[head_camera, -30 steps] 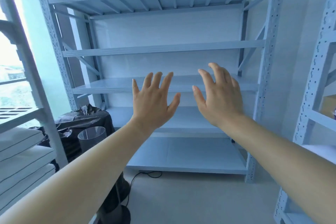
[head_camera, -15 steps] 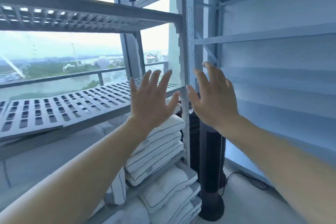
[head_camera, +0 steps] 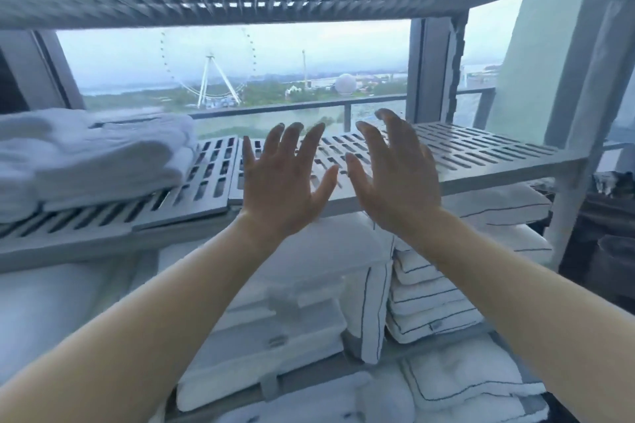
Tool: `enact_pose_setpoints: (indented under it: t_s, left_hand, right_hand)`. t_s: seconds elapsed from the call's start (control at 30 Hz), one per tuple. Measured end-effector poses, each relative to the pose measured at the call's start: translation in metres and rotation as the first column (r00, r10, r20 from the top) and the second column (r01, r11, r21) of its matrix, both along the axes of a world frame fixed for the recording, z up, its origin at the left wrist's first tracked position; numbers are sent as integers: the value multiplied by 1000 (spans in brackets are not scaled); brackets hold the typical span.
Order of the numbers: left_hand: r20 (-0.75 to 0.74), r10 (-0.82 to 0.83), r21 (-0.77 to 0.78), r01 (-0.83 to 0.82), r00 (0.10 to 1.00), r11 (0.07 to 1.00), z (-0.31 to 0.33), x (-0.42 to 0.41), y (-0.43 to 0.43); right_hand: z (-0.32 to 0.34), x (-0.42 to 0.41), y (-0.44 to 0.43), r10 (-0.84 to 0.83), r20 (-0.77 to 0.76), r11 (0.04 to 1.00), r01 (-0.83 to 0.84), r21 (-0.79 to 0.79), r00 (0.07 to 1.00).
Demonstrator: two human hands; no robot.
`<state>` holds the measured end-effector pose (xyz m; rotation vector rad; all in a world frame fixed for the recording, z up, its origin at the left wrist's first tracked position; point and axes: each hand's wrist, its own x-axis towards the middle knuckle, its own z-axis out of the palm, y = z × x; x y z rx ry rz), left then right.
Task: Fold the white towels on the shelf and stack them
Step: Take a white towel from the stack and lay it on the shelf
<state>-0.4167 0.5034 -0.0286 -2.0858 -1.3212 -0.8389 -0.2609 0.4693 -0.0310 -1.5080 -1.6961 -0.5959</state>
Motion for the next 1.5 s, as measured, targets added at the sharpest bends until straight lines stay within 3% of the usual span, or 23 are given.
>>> enact_pose_setpoints:
  t_s: [0.5, 0.87, 1.23, 1.5]
  left_hand:
    - [-45, 408, 85, -404, 912, 911, 41, -189, 125]
    - [-10, 587, 82, -585, 809, 807, 37, -304, 131]
    - [-14, 598, 62, -596, 802, 801, 24, -429, 138]
    - [-126, 465, -123, -479, 876, 869, 19, -552, 142]
  right_hand:
    - [34, -188, 197, 418, 12, 904, -417, 92, 908]
    - [41, -309, 232, 590, 102, 803, -595, 26, 801]
    - [33, -432, 225, 617, 149, 784, -621, -27, 772]
    - [23, -528, 219, 540, 145, 841, -537, -61, 829]
